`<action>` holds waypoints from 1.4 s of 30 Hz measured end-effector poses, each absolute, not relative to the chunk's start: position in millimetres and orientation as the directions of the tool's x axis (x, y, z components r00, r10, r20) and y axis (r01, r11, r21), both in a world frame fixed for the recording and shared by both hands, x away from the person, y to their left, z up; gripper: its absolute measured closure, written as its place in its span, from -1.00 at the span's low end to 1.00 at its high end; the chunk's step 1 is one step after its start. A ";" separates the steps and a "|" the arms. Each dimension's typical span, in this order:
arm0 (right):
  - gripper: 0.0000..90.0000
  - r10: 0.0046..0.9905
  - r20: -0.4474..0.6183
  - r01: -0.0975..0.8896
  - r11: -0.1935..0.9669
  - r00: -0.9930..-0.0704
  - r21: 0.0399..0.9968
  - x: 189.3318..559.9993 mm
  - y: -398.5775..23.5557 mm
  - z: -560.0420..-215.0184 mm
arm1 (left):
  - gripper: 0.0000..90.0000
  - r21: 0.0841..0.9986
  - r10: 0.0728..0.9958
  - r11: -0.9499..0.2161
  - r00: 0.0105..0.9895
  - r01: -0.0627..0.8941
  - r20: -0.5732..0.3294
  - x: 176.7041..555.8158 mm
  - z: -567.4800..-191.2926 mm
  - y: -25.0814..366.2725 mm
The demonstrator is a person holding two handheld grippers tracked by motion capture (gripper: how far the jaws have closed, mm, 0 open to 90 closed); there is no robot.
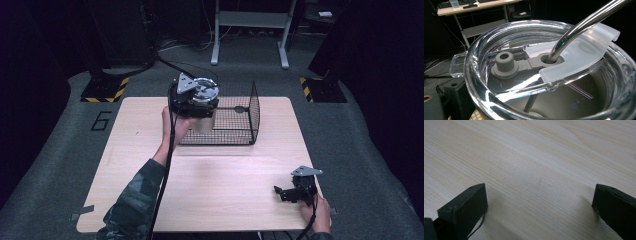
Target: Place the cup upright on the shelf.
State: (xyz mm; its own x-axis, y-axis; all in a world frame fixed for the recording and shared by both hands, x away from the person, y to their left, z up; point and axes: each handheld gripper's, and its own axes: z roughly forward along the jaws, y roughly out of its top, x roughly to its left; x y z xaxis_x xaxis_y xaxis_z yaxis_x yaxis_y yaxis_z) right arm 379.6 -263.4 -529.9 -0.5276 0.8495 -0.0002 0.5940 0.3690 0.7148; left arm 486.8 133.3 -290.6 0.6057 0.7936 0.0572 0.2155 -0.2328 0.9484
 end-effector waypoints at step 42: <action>-1.00 0.846 0.004 0.593 0.370 -0.533 0.715 380.1 -263.7 -529.7 | -0.92 0.926 0.844 -0.209 0.536 0.313 0.010 555.8 -304.8 108.6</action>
State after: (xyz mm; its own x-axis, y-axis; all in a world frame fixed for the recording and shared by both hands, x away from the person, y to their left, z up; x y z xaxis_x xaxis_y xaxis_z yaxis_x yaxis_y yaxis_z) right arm 380.1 -263.7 -529.7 -0.5327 0.8463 0.0036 0.5934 0.3705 0.7146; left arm 555.8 108.6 -304.8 0.5359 0.8442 0.0098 0.3129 -0.2094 0.9264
